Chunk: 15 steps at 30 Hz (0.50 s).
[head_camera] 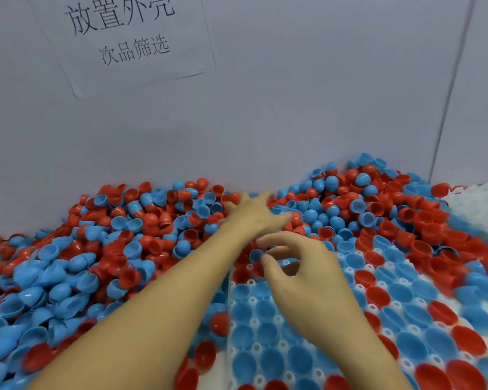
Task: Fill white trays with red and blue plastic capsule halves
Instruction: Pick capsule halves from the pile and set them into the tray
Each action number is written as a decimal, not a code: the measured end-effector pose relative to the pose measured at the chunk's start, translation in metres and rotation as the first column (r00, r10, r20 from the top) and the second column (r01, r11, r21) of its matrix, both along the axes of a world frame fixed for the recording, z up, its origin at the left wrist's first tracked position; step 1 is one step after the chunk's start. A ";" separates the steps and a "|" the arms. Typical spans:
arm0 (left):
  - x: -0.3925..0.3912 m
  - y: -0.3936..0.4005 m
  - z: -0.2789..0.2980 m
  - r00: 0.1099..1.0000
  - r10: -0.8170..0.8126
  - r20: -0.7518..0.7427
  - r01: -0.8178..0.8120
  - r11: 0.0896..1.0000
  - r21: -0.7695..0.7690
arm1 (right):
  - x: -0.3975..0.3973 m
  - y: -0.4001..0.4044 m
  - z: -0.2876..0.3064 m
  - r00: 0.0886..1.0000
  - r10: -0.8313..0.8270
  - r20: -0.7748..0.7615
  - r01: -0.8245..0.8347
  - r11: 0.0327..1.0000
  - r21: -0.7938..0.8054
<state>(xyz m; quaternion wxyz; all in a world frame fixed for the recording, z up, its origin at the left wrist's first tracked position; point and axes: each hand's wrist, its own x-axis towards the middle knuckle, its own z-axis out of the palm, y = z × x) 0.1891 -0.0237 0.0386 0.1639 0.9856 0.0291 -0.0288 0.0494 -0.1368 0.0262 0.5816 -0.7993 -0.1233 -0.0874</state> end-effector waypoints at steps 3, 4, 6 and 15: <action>0.031 -0.035 -0.017 0.975 0.008 -0.221 0.017 0.993 0.113 | 0.007 -0.016 -0.001 0.998 -0.059 0.007 0.059 0.997 0.059; 0.038 -0.038 -0.022 0.973 0.034 -0.228 -0.001 0.990 0.144 | 0.009 -0.023 -0.001 0.997 -0.078 -0.007 0.078 0.994 0.076; 0.045 -0.034 -0.030 0.981 0.045 -0.190 -0.009 0.983 0.185 | 0.012 -0.035 -0.002 0.992 -0.120 -0.031 0.123 0.987 0.107; 0.037 0.076 -0.028 0.979 -0.161 0.129 0.081 0.875 0.476 | 0.014 -0.049 -0.002 0.983 -0.168 -0.072 0.178 0.970 0.167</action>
